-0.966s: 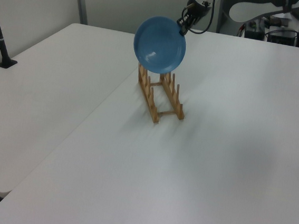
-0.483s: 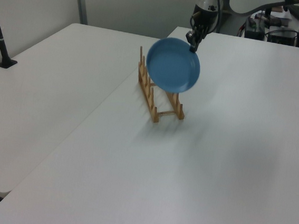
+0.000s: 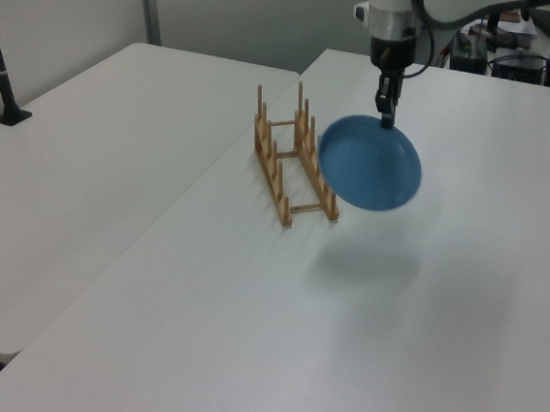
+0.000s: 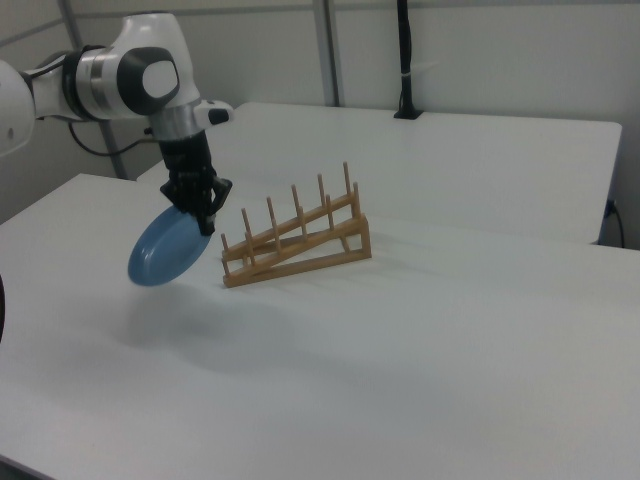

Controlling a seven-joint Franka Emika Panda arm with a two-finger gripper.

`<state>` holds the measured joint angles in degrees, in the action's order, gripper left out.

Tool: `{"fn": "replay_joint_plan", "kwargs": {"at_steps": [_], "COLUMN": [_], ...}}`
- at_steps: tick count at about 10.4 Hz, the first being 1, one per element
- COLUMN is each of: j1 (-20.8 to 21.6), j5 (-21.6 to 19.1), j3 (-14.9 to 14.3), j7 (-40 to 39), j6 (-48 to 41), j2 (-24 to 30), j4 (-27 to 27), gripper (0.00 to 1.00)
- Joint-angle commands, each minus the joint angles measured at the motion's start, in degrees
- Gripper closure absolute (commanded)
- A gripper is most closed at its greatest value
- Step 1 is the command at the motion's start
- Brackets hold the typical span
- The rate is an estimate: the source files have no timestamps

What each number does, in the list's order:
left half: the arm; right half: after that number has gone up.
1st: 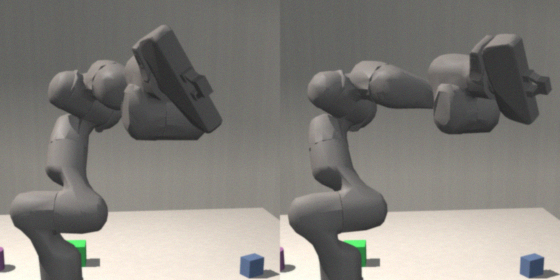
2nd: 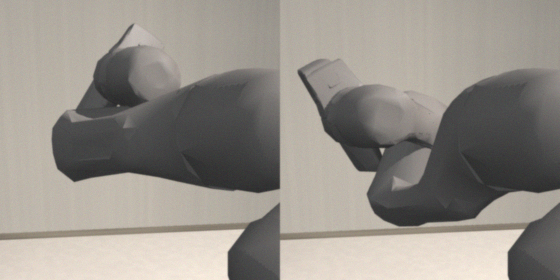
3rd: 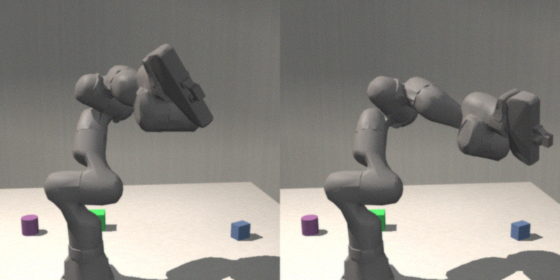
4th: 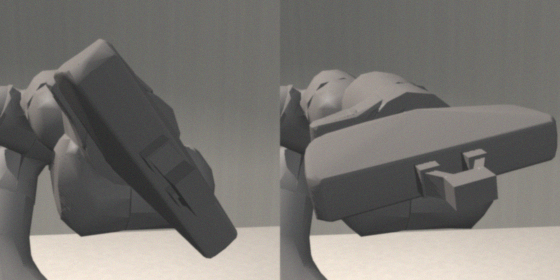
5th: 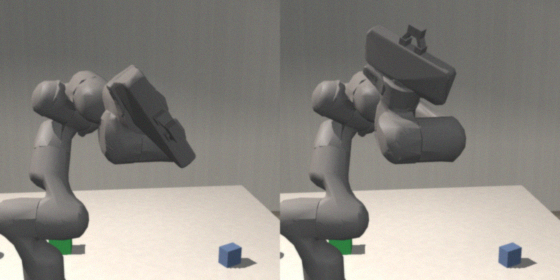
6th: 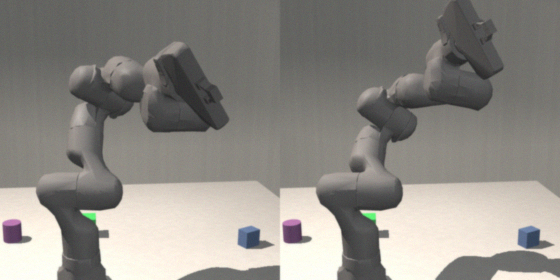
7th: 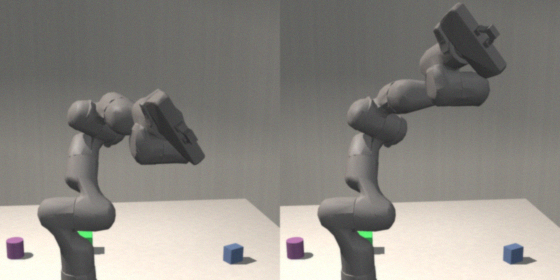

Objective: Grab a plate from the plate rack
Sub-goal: 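Carry the plate away from the rack and lower it flat onto the table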

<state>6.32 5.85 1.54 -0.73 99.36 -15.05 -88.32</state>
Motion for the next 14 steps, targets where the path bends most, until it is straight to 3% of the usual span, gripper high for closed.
{"fn": "replay_joint_plan", "kwargs": {"at_steps": [1, 5, 8, 12, 13, 14], "j1": [1.6, 2.4, 1.8, 2.1, 2.1, 2.3], "j5": [-1.1, -1.1, -6.4, -6.5, -6.4, -6.0], "j3": [-0.3, -0.2, -0.2, -0.3, -0.3, -0.3], "j7": [-9.3, -20.5, -27.6, -29.2, -28.7, -28.2], "j6": [-1.8, -4.8, -4.9, -4.9, -4.9, -4.9], "j2": [0.7, -4.6, -8.2, -11.7, -11.7, -11.7], "j4": [-5.0, -5.6, -5.4, -5.1, -5.1, -5.1], "gripper": [1.0, 1.0, 1.0, 0.98, 0.9, 0.74]}}
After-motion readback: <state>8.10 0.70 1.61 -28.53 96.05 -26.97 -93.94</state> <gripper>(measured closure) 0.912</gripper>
